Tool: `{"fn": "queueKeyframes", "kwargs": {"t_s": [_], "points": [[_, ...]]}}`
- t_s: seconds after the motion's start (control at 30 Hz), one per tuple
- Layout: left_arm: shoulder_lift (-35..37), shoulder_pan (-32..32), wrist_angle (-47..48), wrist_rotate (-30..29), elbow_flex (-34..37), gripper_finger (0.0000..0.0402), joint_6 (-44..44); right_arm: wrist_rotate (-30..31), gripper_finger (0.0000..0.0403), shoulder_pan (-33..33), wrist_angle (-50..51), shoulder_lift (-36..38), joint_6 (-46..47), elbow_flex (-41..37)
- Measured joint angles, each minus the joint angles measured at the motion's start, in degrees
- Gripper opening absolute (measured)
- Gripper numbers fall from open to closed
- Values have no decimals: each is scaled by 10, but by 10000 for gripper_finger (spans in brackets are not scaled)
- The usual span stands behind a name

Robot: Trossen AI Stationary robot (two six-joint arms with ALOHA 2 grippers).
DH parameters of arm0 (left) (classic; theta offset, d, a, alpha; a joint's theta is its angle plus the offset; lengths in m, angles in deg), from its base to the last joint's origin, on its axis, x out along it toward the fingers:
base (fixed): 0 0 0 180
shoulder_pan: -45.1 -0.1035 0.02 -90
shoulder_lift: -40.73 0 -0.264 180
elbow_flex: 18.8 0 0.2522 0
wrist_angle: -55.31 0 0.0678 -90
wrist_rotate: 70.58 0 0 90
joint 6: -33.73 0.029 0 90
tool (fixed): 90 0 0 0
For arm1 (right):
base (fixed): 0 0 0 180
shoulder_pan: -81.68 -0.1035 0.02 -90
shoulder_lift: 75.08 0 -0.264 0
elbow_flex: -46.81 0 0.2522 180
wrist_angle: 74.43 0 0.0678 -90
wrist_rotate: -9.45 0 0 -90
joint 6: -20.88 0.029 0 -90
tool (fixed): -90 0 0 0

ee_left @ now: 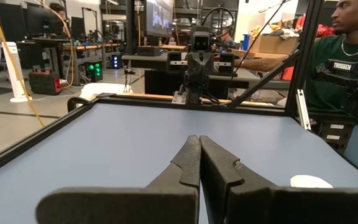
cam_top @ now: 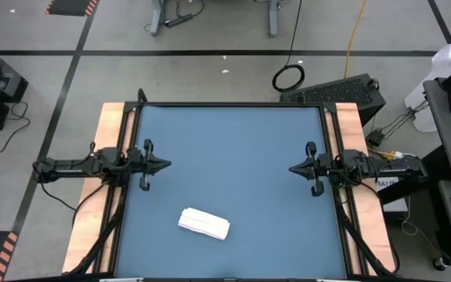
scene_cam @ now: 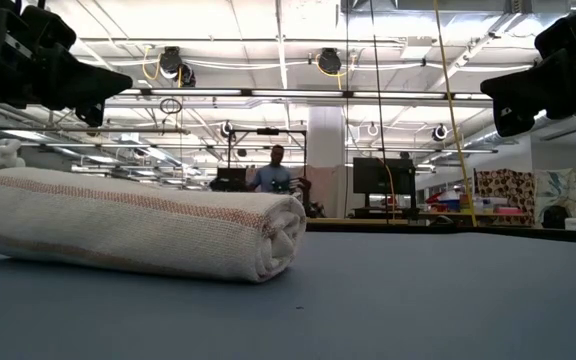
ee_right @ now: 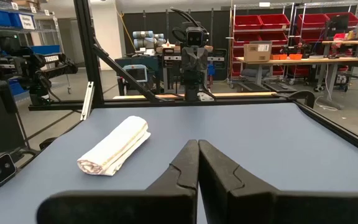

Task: Roll towel
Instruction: Return to Home Position

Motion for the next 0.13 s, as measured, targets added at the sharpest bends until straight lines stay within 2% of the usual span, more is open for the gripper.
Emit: {"fn": "queueKeyframes", "kwargs": {"t_s": [0.13], "points": [[0, 0, 0, -4, 0, 4, 0, 0, 0, 0, 0, 0, 0, 0]]}}
